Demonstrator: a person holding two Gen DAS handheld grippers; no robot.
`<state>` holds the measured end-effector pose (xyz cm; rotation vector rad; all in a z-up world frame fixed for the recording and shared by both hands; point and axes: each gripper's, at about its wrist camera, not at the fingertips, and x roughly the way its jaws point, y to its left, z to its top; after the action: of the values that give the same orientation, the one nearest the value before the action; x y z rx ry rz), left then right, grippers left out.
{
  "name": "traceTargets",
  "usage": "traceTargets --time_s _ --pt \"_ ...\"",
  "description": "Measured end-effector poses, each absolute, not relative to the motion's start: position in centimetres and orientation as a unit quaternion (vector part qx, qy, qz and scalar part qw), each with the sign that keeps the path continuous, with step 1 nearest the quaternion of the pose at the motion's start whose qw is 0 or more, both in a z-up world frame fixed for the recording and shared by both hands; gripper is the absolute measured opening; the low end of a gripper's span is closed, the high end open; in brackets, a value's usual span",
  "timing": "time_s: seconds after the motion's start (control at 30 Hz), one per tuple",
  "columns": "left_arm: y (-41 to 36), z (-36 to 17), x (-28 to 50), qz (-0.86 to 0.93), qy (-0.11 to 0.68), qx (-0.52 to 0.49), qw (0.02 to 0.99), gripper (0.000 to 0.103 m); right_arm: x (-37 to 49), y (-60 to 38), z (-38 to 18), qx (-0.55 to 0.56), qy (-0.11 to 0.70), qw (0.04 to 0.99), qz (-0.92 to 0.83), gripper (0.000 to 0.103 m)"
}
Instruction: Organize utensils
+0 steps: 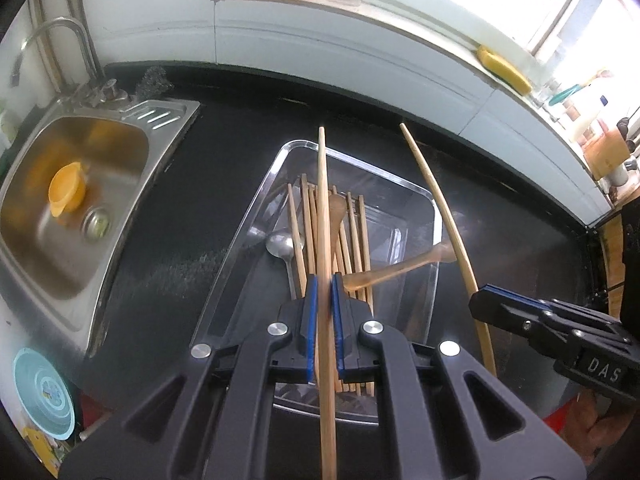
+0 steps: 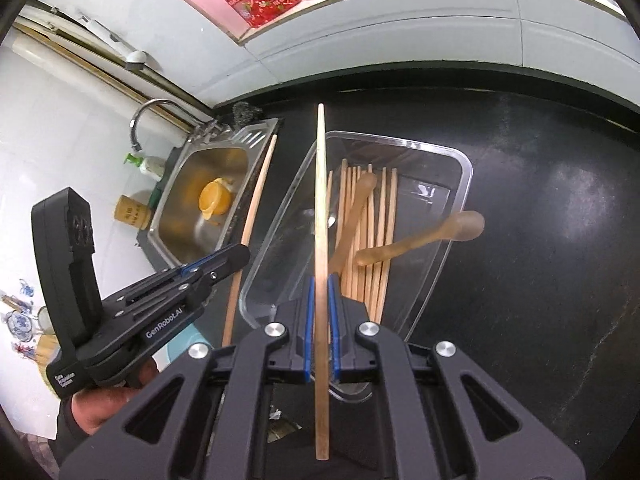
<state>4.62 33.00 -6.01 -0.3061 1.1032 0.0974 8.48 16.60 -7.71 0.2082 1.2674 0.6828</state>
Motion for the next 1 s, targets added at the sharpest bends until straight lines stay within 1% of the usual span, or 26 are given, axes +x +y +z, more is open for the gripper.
traceTargets --time_s 0.47,0.5,0.53,0.57,0.6,0.63,0.67,0.7,0.73,0.77,0.8,0.83,0.87,1.0 --pt "33.5 -10.4 7.0 0.058 0.551 -0.138 0.821 0.007 10.3 19.1 -10.6 0.07 0.596 0.749 0.281 0.008" --pt "33.7 -10.6 7.1 0.063 0.552 -0.138 0.82 0.008 10.5 18.9 -10.7 0.072 0.601 0.746 0.277 0.008" --pt "33.8 -10.8 7.1 0.068 0.555 -0.133 0.819 0.01 10.7 18.5 -10.7 0.077 0.601 0.747 0.273 0.011" --pt "33.8 -10.9 7.1 0.068 0.557 -0.131 0.818 0.011 10.8 18.0 -10.5 0.08 0.598 0.751 0.27 0.027" --pt "34.0 -10.9 6.9 0.068 0.556 -0.132 0.818 0.018 10.8 17.5 -10.3 0.085 0.593 0.754 0.268 0.043" --pt "34.2 -10.8 6.7 0.068 0.556 -0.135 0.817 0.037 10.9 16.7 -9.9 0.092 0.584 0.762 0.265 0.073" --pt "34.5 -10.7 6.4 0.074 0.554 -0.14 0.817 0.054 10.8 16.0 -9.5 0.096 0.573 0.771 0.261 0.078" --pt "34.8 -10.4 6.1 0.079 0.549 -0.145 0.819 0.084 10.7 15.3 -9.0 0.098 0.564 0.778 0.258 0.078" --pt "35.1 -9.9 5.5 0.082 0.537 -0.153 0.826 0.087 10.6 14.6 -8.7 0.098 0.562 0.779 0.259 0.08" --pt "35.1 -9.7 5.2 0.08 0.533 -0.159 0.827 0.087 10.5 13.9 -8.5 0.103 0.562 0.778 0.261 0.085" --pt "35.2 -9.4 4.8 0.075 0.53 -0.167 0.828 0.088 10.2 13.0 -8.3 0.109 0.561 0.778 0.261 0.088" --pt "35.1 -9.2 4.4 0.073 0.53 -0.174 0.826 0.093 10.0 12.4 -8.1 0.11 0.56 0.778 0.262 0.091" --pt "35.1 -9.2 4.2 0.075 0.53 -0.179 0.826 0.097 9.7 11.7 -7.9 0.11 0.559 0.778 0.265 0.091" --pt "33.6 -8.4 3.2 0.068 0.523 -0.18 0.831 0.097 8.5 9.6 -7.3 0.109 0.555 0.778 0.273 0.094"
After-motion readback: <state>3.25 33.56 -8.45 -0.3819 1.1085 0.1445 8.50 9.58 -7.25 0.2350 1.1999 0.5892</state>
